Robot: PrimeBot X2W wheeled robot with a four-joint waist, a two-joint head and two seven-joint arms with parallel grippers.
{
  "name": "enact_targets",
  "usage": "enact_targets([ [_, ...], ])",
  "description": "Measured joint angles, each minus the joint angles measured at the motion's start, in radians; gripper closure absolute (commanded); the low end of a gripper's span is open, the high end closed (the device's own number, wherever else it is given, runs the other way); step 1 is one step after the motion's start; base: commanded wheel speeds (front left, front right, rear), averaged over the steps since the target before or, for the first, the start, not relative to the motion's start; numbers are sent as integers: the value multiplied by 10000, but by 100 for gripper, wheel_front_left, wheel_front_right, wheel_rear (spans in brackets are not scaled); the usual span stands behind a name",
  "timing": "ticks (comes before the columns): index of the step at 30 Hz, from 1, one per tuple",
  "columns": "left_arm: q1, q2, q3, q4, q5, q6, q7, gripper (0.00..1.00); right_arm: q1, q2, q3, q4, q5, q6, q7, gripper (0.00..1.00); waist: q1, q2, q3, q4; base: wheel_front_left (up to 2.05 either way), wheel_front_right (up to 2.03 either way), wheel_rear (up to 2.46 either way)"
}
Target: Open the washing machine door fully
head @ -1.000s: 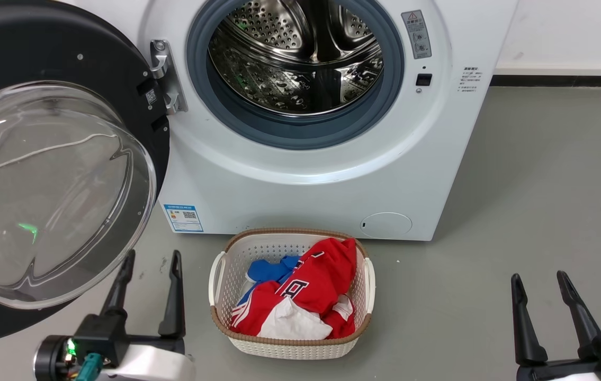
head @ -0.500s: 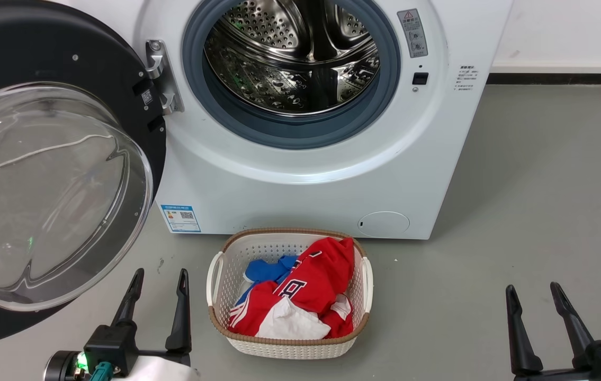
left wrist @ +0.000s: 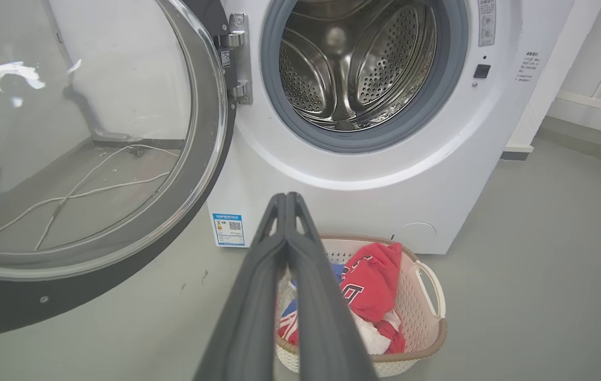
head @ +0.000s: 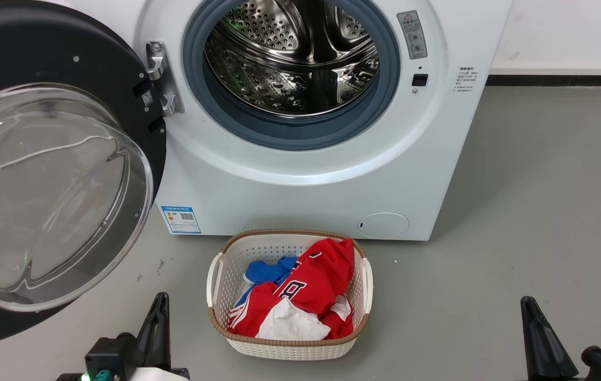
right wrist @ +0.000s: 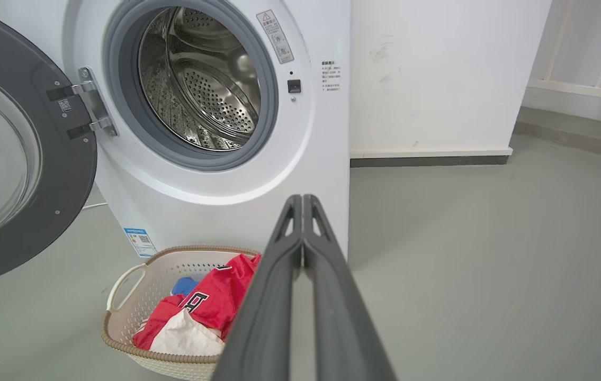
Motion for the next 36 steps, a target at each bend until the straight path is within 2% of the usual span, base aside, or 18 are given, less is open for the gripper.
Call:
enact_targets([
  [24, -434, 0, 293, 265, -4692, -203, 1087, 100, -782, -184, 123, 694, 4936, -2, 872, 100, 0, 0, 17, -47, 0, 0, 0],
  [36, -673, 0, 424, 387, -6671, -291, 1551, 100, -1165, -245, 125, 976, 6962, -2, 1296, 100, 0, 0, 25, -71, 0, 0, 0],
])
